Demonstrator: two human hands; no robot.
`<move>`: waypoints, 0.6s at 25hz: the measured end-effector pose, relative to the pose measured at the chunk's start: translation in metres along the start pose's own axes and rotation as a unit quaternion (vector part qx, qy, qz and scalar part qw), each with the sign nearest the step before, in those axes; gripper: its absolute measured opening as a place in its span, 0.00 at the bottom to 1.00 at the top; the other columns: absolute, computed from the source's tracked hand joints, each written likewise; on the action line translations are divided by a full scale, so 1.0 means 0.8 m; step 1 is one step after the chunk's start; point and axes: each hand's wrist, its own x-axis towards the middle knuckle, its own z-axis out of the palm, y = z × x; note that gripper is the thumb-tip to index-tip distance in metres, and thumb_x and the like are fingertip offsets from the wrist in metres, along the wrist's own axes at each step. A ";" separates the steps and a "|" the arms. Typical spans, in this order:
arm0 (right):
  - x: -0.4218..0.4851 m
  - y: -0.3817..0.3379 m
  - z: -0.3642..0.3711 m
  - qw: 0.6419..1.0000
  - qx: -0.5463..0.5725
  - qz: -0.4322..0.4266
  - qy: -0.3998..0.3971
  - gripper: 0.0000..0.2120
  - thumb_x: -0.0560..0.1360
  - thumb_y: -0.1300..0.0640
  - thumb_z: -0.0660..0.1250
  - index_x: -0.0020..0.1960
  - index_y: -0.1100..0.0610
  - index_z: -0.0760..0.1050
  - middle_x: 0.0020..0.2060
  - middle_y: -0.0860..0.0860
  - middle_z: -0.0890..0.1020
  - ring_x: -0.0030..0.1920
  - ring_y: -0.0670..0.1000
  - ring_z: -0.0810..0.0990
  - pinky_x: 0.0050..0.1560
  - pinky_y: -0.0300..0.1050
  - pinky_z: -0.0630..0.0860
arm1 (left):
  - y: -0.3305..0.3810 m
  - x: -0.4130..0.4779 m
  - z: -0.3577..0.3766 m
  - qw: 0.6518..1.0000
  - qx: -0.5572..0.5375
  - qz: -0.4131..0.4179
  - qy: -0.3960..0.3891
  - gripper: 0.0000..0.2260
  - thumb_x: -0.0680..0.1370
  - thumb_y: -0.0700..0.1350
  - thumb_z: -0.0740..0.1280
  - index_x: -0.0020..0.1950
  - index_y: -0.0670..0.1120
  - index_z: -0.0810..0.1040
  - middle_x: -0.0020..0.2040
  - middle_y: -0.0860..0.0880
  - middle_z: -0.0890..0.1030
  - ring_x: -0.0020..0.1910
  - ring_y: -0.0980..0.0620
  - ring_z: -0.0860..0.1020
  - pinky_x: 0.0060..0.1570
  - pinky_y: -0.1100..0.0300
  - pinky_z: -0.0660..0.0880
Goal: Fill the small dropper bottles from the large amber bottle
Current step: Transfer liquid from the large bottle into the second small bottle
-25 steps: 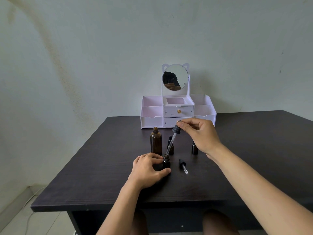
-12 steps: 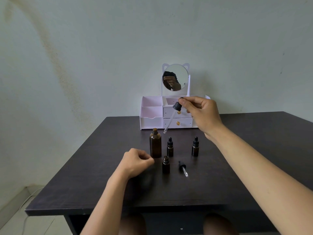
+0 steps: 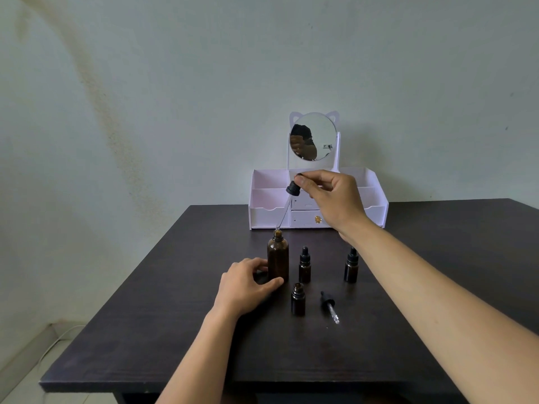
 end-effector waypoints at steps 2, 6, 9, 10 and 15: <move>-0.002 0.002 0.004 1.000 -0.018 -0.004 -0.013 0.02 0.76 0.54 0.74 0.47 0.50 0.85 0.41 0.39 0.85 0.40 0.37 0.81 0.39 0.29 0.75 | -0.001 -0.001 0.000 1.000 0.009 0.008 0.000 0.22 0.68 0.67 0.72 0.58 0.60 0.80 0.51 0.61 0.80 0.55 0.59 0.78 0.58 0.52 0.76; -0.006 0.014 0.015 0.996 -0.071 0.004 -0.055 0.04 0.75 0.52 0.74 0.49 0.51 0.86 0.44 0.42 0.86 0.43 0.37 0.81 0.46 0.30 0.73 | -0.003 0.001 0.002 1.000 0.022 0.017 -0.002 0.24 0.69 0.69 0.70 0.61 0.60 0.78 0.54 0.60 0.80 0.55 0.59 0.77 0.58 0.50 0.76; -0.018 0.027 0.024 0.985 -0.133 0.040 -0.100 0.05 0.74 0.50 0.75 0.48 0.50 0.86 0.42 0.38 0.84 0.41 0.33 0.78 0.43 0.28 0.70 | -0.005 0.003 0.002 0.999 0.029 0.018 -0.010 0.24 0.70 0.68 0.70 0.62 0.60 0.78 0.56 0.59 0.80 0.56 0.58 0.77 0.59 0.49 0.76; -0.023 0.032 0.025 0.981 -0.149 0.043 -0.117 0.06 0.74 0.50 0.75 0.48 0.50 0.86 0.42 0.36 0.83 0.40 0.30 0.77 0.43 0.28 0.69 | -0.006 0.003 0.003 0.999 0.031 0.019 -0.009 0.24 0.70 0.68 0.69 0.62 0.60 0.78 0.56 0.59 0.80 0.57 0.58 0.77 0.59 0.49 0.76; -0.039 0.026 0.015 0.970 -0.173 0.065 -0.158 0.12 0.75 0.48 0.74 0.57 0.48 0.84 0.45 0.41 0.84 0.46 0.37 0.79 0.55 0.38 0.74 | -0.010 0.004 0.003 0.999 0.027 0.015 -0.011 0.24 0.70 0.68 0.69 0.62 0.61 0.78 0.56 0.59 0.80 0.57 0.57 0.77 0.59 0.48 0.75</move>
